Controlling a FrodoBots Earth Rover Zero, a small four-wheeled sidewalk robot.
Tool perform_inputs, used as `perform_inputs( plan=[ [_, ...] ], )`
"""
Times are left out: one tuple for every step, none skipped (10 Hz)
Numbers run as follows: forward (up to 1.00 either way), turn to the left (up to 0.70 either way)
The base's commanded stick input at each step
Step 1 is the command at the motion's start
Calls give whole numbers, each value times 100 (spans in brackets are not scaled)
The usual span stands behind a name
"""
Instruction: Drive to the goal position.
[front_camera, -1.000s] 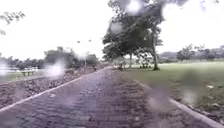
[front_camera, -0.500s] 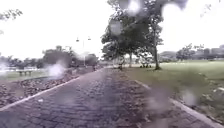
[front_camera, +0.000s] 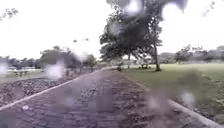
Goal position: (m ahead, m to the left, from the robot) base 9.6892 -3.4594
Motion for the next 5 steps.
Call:
perform_inputs(
  plan=[
    [70, 0],
    [70, 0],
    [70, 0],
    [70, 0],
    [70, 0]
  ],
)
